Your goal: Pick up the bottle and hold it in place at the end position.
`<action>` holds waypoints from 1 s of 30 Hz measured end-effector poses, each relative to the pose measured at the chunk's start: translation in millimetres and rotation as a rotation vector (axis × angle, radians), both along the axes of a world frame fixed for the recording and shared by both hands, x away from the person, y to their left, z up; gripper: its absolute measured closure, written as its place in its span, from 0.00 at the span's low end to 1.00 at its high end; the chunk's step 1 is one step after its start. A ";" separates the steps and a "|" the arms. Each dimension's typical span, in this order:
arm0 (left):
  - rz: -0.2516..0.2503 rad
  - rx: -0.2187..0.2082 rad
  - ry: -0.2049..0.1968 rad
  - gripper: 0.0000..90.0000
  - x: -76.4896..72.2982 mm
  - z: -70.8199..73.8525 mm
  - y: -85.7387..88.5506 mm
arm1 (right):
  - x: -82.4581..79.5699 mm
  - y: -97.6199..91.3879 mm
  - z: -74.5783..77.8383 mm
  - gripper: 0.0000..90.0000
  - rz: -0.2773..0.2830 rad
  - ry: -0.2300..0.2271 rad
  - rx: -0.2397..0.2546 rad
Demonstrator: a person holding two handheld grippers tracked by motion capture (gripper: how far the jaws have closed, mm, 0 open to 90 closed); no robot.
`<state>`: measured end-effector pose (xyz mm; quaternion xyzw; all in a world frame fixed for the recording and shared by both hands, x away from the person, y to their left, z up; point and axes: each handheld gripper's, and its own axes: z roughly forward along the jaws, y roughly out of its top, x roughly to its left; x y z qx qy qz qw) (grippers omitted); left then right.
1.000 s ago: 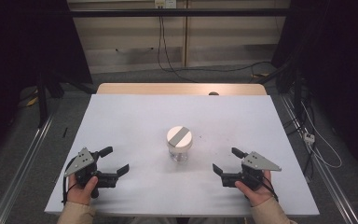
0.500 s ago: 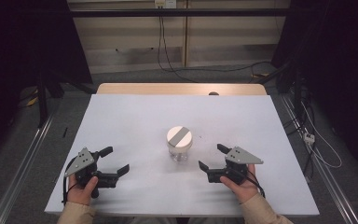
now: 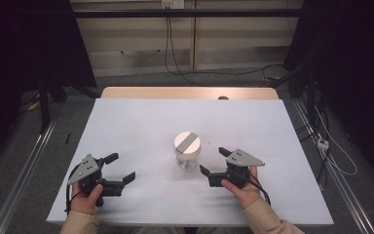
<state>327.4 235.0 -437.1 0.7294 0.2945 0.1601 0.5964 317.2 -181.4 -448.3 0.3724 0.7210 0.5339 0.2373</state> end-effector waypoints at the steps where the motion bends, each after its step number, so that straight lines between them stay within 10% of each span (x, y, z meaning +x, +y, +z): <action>1: -0.001 -0.001 0.001 0.03 0.0 0.0 -0.1 | 0.7 1.2 -0.2 0.08 0.003 0.002 -0.003; 30: -0.006 -0.007 0.000 0.03 -0.7 0.5 -0.1 | 18.3 31.1 0.2 0.08 0.035 0.025 0.004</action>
